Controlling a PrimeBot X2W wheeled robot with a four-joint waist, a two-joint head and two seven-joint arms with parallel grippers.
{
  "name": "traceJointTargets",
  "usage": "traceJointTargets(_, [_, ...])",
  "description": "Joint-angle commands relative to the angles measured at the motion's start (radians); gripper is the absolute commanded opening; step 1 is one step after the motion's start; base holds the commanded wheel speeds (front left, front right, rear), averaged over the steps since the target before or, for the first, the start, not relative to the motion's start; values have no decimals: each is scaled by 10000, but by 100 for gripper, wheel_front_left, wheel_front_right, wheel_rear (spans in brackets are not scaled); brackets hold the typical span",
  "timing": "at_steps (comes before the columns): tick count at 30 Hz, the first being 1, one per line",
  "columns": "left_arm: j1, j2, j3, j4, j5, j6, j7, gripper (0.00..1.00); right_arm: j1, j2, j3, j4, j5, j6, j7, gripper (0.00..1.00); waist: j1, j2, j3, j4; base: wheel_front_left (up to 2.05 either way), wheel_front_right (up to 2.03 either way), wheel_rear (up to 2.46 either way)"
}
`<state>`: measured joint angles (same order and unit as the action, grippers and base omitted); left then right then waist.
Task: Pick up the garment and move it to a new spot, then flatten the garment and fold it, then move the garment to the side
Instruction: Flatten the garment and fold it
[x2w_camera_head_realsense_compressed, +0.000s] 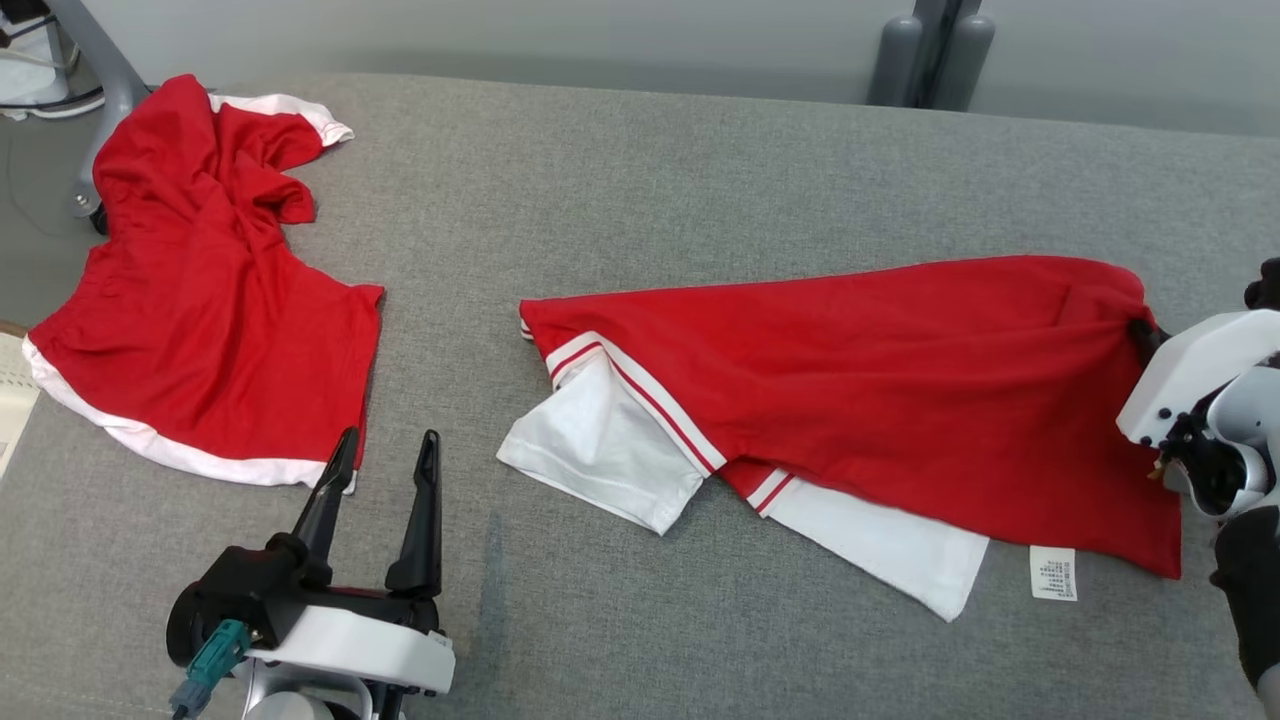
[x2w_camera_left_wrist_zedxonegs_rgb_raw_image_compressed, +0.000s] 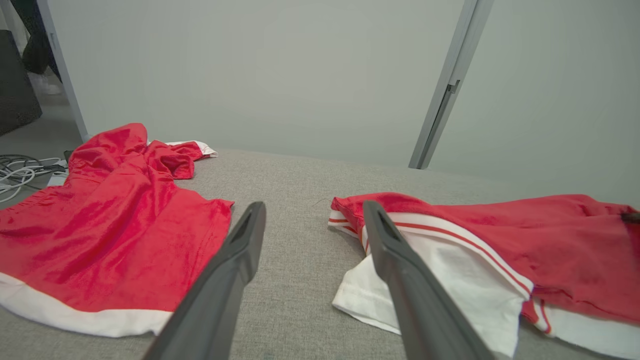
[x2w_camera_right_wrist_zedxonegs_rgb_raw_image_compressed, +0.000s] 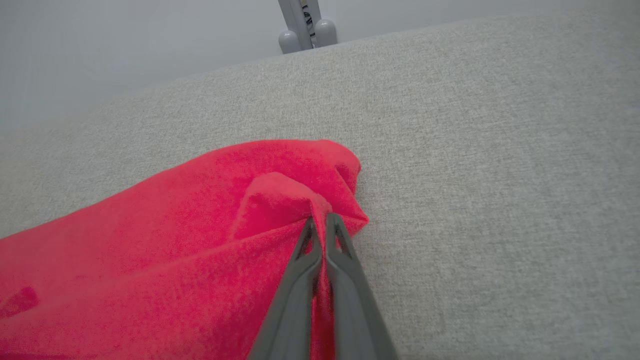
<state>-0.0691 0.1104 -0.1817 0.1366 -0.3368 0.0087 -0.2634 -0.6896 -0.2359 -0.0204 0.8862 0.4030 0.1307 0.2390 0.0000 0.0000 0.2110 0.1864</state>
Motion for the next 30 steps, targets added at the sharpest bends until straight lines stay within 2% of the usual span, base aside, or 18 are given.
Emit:
traceJointTargets(1, [-170, 2, 8, 44, 63, -67, -19, 100, -193, -99, 18, 175, -73, 1, -120, 0, 0, 0, 102, 64, 0, 0, 0])
traceJointTargets(3, [-273, -30, 18, 119, 104, -86, -19, 100, -453, -126, 37, 575, -48, 1, -203, 0, 0, 0, 143, 51, 0, 0, 0])
traceJointTargets(4, [-308, -41, 33, 151, 125, -109, -19, 100, -572, -128, 52, 755, -32, 1, -245, 99, 0, 0, 143, 30, 0, 0, 0])
traceJointTargets(8, [-340, -67, 132, 366, 154, -192, -19, 100, -819, 46, 284, 1498, 138, 1, -524, 100, 0, 0, -54, -220, 0, 0, 0])
traceJointTargets(14, [-236, -10, 338, 480, 221, -266, -19, 100, -534, 193, 787, 1626, 384, 1, -1238, 100, 0, 0, -554, -715, 0, 0, 0])
traceJointTargets(22, [177, 151, 799, 347, 220, -202, -19, 100, 190, 419, 1650, 427, 755, 1, -3128, 100, 0, 0, -1321, -1443, 0, 0, 0])
traceJointTargets(30, [721, 289, 1188, 6, 179, -64, -19, 100, 1701, 446, 2132, -1648, 938, 1, -4754, 100, 0, 0, -1846, -1833, 0, 0, 0])
